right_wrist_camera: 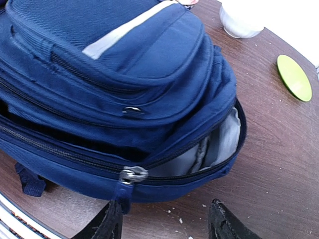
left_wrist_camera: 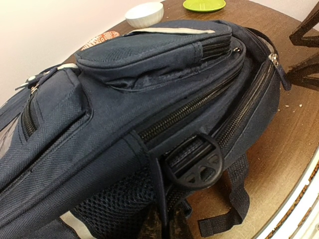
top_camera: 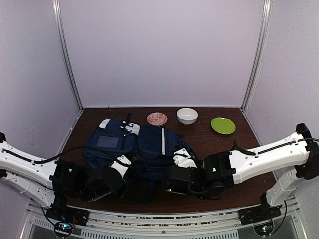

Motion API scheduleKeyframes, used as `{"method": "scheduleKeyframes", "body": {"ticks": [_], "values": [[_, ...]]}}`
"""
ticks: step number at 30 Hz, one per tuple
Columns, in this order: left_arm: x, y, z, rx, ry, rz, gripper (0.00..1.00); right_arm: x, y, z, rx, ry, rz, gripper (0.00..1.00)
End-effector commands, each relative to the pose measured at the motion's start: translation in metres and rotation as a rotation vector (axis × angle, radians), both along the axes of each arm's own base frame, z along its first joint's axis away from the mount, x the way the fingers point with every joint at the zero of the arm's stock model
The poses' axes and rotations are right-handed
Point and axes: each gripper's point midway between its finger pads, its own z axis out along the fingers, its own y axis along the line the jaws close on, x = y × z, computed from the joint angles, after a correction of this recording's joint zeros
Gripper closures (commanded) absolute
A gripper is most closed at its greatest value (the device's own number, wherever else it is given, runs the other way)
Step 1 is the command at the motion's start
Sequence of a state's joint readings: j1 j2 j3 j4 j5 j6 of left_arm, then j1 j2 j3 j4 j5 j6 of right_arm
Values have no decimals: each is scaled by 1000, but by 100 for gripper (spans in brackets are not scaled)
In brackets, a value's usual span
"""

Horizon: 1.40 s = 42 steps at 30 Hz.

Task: Pack the student bag
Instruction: Zip the student bag at the center of the board.

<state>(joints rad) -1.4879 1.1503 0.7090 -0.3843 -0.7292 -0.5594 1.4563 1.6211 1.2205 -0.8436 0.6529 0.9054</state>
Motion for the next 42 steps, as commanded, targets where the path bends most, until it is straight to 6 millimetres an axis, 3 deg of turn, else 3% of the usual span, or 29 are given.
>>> {"method": "scheduleKeyframes", "body": {"ticks": [1, 7, 9, 12, 17, 26, 33, 42], "values": [[9, 0, 25, -104, -39, 52, 100, 13, -30, 18, 9, -59, -72, 42], [9, 3, 23, -99, -38, 58, 100, 21, -62, 42, 67, -96, -123, 43], [9, 3, 23, -100, -39, 59, 100, 17, -54, 46, 99, -86, -74, 43], [9, 3, 25, -101, -42, 60, 100, 1, -20, 46, 178, -39, 41, 39], [9, 1, 27, -104, -44, 58, 100, -8, 10, 30, 144, 10, 95, 28], [8, 4, 28, -111, -38, 55, 100, -5, 19, 8, 57, 26, 83, 20], [8, 6, 28, -121, -34, 57, 100, 12, -5, 5, -47, -35, -29, 23], [8, 12, 25, -124, -33, 68, 100, 26, -35, 46, -19, -153, -118, 30]]}}
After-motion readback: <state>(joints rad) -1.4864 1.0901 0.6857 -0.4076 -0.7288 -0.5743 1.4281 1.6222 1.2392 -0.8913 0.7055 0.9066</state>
